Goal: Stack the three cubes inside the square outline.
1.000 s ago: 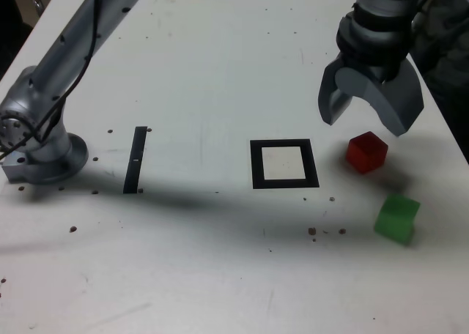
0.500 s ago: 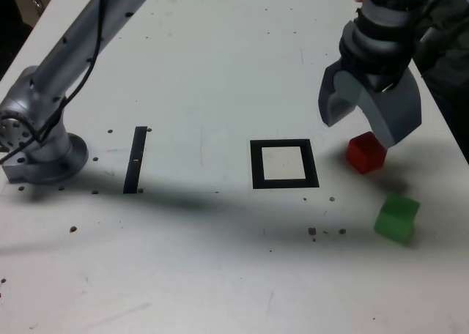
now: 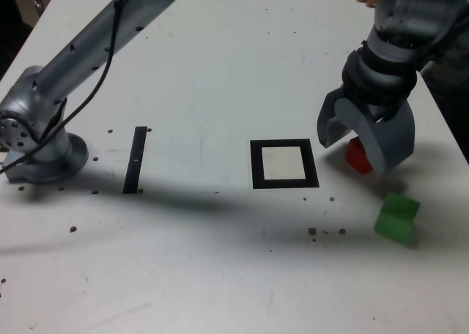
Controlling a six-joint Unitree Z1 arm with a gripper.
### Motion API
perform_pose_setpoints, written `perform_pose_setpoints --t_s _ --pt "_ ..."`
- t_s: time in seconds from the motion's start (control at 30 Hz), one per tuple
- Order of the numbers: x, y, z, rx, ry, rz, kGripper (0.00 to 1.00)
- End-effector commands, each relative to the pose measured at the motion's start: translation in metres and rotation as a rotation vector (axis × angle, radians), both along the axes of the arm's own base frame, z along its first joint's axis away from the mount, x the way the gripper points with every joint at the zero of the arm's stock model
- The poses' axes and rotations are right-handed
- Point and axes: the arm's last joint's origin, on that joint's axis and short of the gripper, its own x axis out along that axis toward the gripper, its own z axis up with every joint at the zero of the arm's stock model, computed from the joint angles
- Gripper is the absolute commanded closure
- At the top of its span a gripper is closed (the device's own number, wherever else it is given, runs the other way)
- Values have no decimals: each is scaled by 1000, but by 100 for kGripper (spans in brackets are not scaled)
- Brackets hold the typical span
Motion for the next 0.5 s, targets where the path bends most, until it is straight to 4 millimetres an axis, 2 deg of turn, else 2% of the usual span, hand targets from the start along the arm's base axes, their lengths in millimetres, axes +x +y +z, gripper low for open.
perform_pose_setpoints --t_s 0.0,0.13,0.23,0.33,0.4,0.47 --pt "2 -2 -1 2 -4 -1 8" --pt "2 -4 -1 2 -8 -4 11" --pt "3 -6 -1 4 -7 1 16" --pt "3 -6 -1 15 -2 11 29" --pt "2 -7 0 25 -2 15 44" --pt "2 -9 1 33 -6 13 54"
